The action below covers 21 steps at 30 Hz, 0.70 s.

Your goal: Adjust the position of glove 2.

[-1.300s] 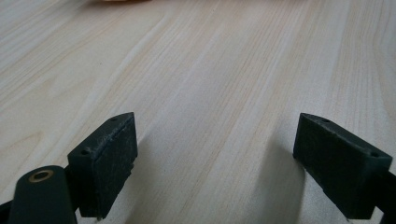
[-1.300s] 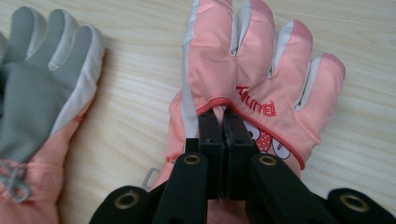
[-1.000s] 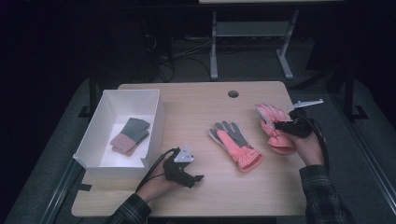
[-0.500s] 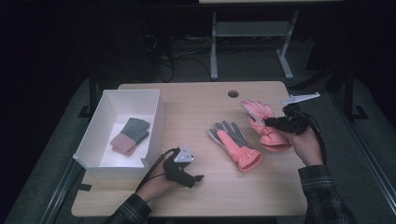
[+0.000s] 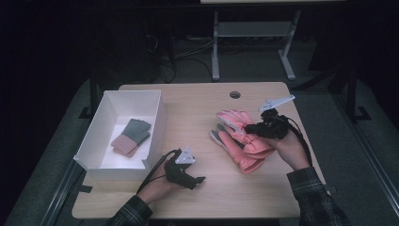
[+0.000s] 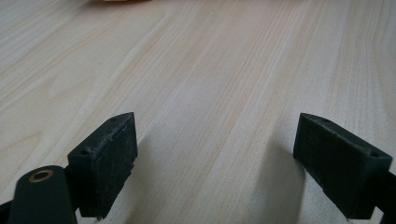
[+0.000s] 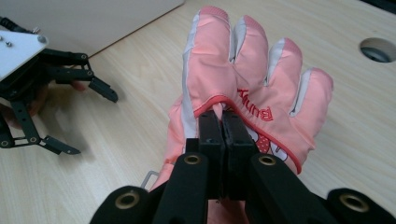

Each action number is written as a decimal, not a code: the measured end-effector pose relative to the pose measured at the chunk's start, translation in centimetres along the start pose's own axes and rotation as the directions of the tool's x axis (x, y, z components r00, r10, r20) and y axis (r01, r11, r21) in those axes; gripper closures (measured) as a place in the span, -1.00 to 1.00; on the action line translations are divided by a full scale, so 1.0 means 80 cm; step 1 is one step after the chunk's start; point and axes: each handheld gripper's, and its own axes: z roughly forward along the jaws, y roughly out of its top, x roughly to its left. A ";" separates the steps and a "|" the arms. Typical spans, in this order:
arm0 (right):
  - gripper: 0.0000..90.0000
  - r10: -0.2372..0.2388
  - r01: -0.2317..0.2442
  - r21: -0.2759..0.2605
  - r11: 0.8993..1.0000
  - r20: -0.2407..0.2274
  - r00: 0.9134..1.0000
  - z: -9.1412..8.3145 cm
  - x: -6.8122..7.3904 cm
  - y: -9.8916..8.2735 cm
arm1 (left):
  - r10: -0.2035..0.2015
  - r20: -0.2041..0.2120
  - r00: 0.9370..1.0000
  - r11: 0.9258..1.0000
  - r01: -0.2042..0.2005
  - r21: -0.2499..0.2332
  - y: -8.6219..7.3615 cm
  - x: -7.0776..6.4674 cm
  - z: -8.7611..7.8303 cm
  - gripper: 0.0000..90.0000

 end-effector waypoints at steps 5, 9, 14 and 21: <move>0.97 -0.014 0.014 0.003 1.000 -0.020 1.000 0.012 0.003 -0.001 | -0.005 0.000 1.000 1.000 0.005 -0.005 0.000 0.000 0.000 -0.71; 0.97 -0.020 0.020 0.014 1.000 -0.028 0.999 0.022 0.002 -0.003 | -0.005 0.000 1.000 1.000 0.005 -0.005 0.000 0.000 0.000 -0.71; 0.97 -0.032 0.033 0.029 0.999 -0.022 0.999 0.035 0.001 -0.005 | -0.005 0.001 1.000 1.000 0.005 -0.004 0.000 0.000 0.000 -0.71; 0.96 -0.029 0.030 0.061 0.998 -0.019 0.999 0.049 0.001 -0.012 | -0.006 0.002 1.000 1.000 0.006 -0.004 0.000 -0.001 0.000 -0.71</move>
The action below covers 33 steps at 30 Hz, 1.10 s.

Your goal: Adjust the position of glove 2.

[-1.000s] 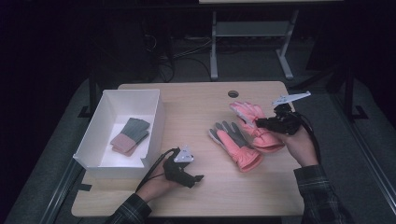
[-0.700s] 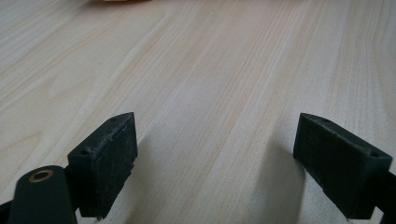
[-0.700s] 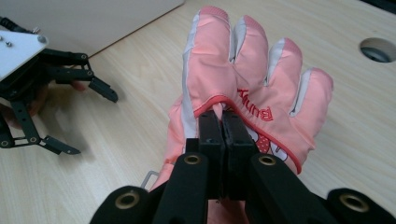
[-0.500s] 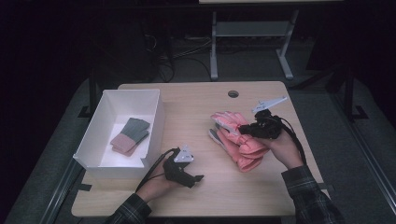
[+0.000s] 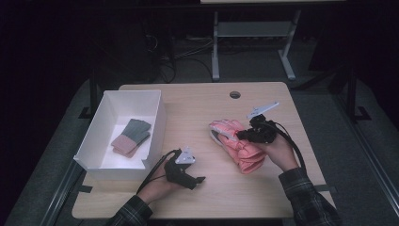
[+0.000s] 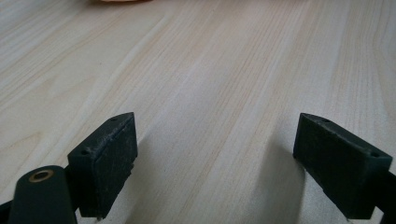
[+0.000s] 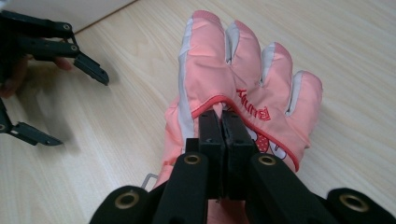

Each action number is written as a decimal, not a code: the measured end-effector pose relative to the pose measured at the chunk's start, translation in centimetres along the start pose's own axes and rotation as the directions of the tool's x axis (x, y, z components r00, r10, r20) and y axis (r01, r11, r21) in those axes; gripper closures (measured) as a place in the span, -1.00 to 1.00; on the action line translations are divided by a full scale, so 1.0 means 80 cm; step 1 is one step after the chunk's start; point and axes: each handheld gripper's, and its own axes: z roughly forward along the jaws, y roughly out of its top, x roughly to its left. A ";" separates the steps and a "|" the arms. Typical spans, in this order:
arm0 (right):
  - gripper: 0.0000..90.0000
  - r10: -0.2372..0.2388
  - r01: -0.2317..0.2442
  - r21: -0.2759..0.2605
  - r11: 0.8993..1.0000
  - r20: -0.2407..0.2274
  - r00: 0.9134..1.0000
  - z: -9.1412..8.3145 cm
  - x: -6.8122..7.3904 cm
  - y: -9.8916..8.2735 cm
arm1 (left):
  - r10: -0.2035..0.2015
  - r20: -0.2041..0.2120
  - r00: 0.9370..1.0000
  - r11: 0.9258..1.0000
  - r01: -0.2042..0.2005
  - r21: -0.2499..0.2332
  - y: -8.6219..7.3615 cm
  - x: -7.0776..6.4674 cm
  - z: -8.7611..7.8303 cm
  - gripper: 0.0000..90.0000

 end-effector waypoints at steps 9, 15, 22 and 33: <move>0.83 0.025 -0.024 0.030 0.999 -0.026 0.999 0.018 -0.001 -0.009 | 0.010 -0.003 1.000 1.000 -0.010 0.005 0.000 0.001 0.000 -0.71; 0.39 0.032 -0.032 -0.009 0.999 -0.012 0.999 0.005 0.003 -0.005 | 0.003 0.000 1.000 1.000 -0.003 0.014 0.003 0.000 0.000 -0.71; 0.54 0.075 -0.071 -0.113 0.991 0.027 0.997 -0.033 -0.013 -0.009 | -0.001 0.004 1.000 1.000 0.001 0.017 0.013 -0.003 -0.004 -0.33; 1.00 0.145 -0.136 -0.088 0.987 0.106 0.984 -0.049 -0.056 -0.063 | -0.027 0.033 0.999 1.000 0.027 0.002 0.059 -0.009 0.005 0.99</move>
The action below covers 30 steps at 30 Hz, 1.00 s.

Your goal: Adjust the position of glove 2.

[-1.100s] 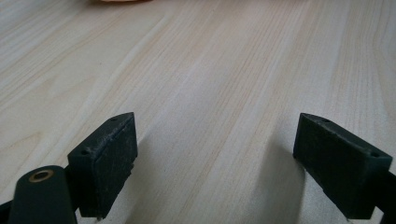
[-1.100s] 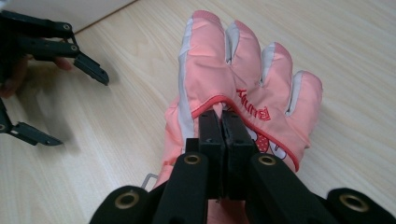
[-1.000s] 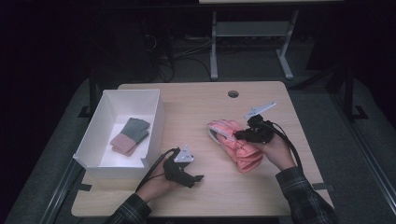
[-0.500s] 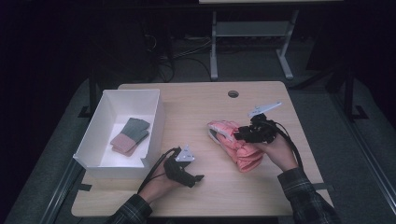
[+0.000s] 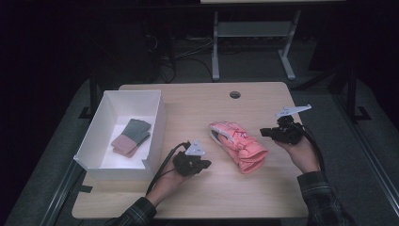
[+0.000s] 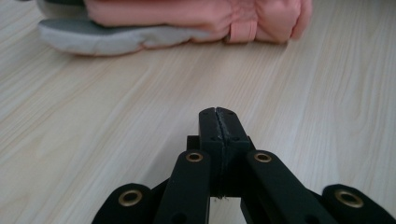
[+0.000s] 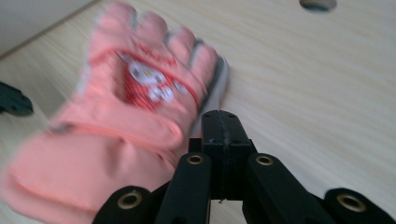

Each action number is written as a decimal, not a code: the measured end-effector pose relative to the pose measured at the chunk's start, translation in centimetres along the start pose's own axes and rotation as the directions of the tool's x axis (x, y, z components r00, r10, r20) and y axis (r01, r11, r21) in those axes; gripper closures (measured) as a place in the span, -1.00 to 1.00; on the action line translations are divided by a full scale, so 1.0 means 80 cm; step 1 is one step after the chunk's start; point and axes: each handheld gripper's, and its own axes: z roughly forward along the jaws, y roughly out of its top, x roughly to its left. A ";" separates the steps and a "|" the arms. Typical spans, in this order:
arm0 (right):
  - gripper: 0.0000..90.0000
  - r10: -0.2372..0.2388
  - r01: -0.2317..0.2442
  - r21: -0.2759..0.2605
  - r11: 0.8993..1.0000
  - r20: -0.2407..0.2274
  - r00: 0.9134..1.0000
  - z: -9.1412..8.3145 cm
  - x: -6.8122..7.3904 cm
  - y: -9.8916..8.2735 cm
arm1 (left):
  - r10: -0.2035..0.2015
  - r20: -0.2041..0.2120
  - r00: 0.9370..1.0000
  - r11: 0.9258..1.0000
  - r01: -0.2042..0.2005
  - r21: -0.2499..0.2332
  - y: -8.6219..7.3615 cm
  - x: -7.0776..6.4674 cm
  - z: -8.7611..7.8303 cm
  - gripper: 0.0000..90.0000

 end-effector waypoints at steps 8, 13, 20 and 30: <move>1.00 0.016 -0.013 0.049 0.999 -0.050 0.999 0.031 -0.020 -0.036 | -0.020 -0.026 0.999 1.000 0.020 -0.002 0.028 0.015 0.037 0.99; 1.00 -0.008 0.015 0.092 0.996 -0.086 0.996 0.052 -0.015 -0.044 | -0.021 -0.026 0.999 1.000 0.021 0.000 0.042 0.017 0.061 0.97; 1.00 -0.033 0.046 0.095 0.994 -0.133 0.991 0.056 -0.001 -0.045 | -0.048 0.028 0.998 0.999 0.048 0.000 0.044 0.019 0.072 0.98; 1.00 -0.059 0.080 0.103 0.991 -0.197 0.979 0.055 0.033 -0.052 | -0.050 0.080 0.996 0.998 0.048 0.029 0.036 0.017 0.061 0.99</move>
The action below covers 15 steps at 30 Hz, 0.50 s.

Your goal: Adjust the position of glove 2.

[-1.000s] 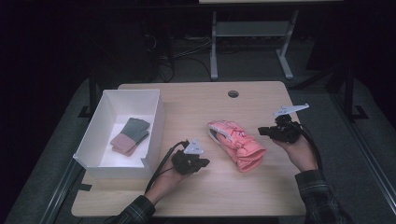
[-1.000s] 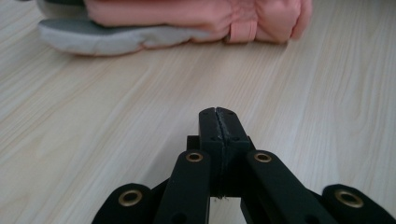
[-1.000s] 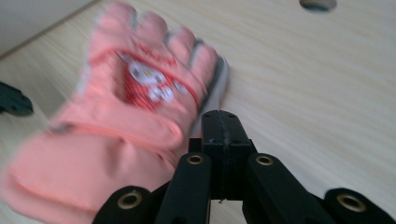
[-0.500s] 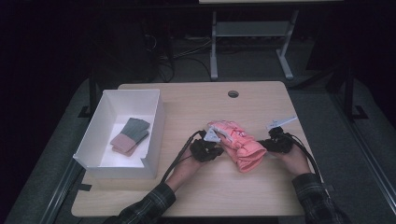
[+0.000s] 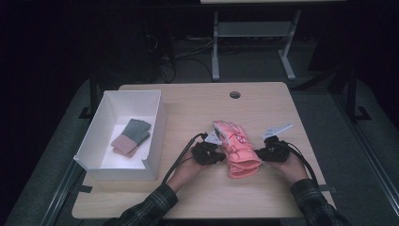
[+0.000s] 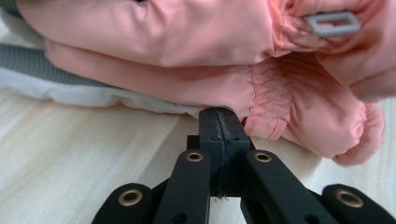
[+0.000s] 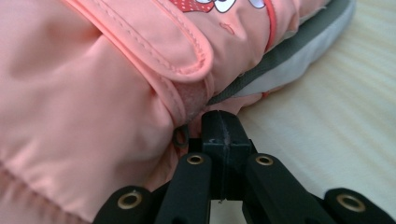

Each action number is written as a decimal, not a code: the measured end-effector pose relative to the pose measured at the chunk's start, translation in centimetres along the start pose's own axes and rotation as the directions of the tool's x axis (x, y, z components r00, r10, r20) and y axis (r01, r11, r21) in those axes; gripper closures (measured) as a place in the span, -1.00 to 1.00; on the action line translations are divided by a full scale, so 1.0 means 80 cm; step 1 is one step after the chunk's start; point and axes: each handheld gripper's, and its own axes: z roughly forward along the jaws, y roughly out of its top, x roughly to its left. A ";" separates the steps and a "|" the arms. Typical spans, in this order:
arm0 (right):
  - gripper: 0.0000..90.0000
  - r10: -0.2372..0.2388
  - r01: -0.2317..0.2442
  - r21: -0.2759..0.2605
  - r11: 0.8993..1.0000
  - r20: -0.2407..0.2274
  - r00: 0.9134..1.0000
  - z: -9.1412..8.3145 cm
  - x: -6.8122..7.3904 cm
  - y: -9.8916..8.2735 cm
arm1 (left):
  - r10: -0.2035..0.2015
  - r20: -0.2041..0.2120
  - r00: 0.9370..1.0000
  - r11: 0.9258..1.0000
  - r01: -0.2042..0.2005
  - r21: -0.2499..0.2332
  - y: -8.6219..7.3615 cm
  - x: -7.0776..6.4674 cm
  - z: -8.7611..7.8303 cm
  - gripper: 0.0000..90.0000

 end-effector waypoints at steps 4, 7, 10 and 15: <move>1.00 -0.011 0.011 -0.005 1.000 -0.031 0.999 0.000 0.014 -0.005 | 0.002 0.014 1.000 1.000 -0.002 0.006 -0.005 -0.003 -0.009 0.99; 1.00 -0.022 0.022 -0.003 1.000 -0.050 0.999 0.001 0.024 -0.008 | 0.013 0.024 1.000 1.000 -0.013 0.022 -0.010 -0.004 -0.017 0.99; 1.00 -0.041 0.041 0.002 0.999 -0.097 0.994 0.008 0.049 -0.011 | 0.010 0.041 0.999 0.999 -0.011 0.038 -0.020 -0.004 -0.030 0.99; 1.00 -0.084 0.085 0.004 0.996 -0.128 0.988 0.018 0.082 -0.012 | 0.001 0.046 0.999 0.999 -0.004 0.049 -0.034 -0.001 -0.047 0.99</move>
